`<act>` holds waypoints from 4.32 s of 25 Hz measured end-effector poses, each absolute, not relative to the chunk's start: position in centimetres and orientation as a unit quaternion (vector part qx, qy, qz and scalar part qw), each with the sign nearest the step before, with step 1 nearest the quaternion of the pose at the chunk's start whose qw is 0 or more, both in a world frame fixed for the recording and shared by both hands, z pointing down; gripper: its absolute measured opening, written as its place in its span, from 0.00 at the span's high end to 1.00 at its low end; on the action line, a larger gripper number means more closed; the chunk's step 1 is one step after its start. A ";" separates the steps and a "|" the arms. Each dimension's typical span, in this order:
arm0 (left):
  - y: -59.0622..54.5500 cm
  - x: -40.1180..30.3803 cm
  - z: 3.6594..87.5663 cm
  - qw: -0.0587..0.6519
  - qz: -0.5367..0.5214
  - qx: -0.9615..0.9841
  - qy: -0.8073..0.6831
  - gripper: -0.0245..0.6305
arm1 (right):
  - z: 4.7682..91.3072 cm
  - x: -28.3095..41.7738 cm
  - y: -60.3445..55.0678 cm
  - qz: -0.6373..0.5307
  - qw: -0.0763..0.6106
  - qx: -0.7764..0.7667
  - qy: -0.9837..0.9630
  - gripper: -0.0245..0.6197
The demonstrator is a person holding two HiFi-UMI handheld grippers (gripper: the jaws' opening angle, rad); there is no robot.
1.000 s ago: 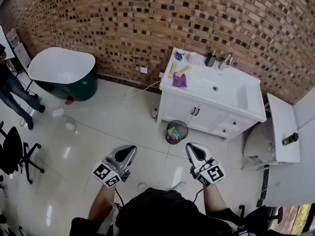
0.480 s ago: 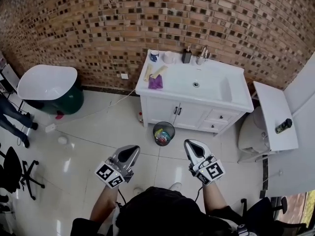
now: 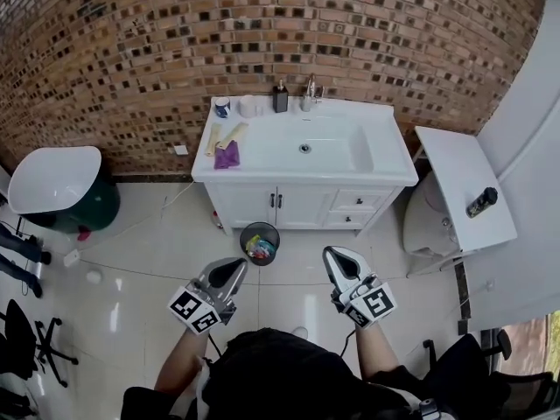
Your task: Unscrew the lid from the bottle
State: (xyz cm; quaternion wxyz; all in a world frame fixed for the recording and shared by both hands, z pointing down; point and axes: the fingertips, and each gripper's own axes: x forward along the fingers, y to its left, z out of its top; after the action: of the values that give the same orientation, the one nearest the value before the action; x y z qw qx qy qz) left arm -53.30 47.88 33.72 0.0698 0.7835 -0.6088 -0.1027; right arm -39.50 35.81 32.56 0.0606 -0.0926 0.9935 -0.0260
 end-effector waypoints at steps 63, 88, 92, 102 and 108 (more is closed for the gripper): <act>30.5 -13.0 33.0 0.091 -0.050 0.982 -0.156 0.96 | 32.5 5.2 39.1 0.001 0.029 -0.584 0.811 0.95; 8.0 -5.4 34.5 0.089 -0.058 0.987 -0.122 0.96 | 32.4 12.4 18.5 0.004 0.006 -0.622 0.783 0.95; 4.5 -6.7 35.7 0.096 -0.051 0.985 -0.135 0.96 | 32.3 12.2 14.6 0.008 0.001 -0.619 0.785 0.95; -1.3 -4.8 37.3 0.106 -0.047 0.983 -0.142 0.96 | 33.5 14.0 8.3 -0.009 0.000 -0.606 0.795 0.95; -5.1 0.0 39.2 0.109 -0.024 0.980 -0.161 0.96 | 34.7 17.6 2.1 0.001 0.004 -0.569 0.823 0.95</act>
State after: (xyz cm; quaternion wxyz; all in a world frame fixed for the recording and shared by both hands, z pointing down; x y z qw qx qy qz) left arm 0.04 -5.05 39.25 0.1094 0.9805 -0.1614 -0.0244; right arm 17.59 2.07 34.74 0.0044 -0.5686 0.8226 0.0006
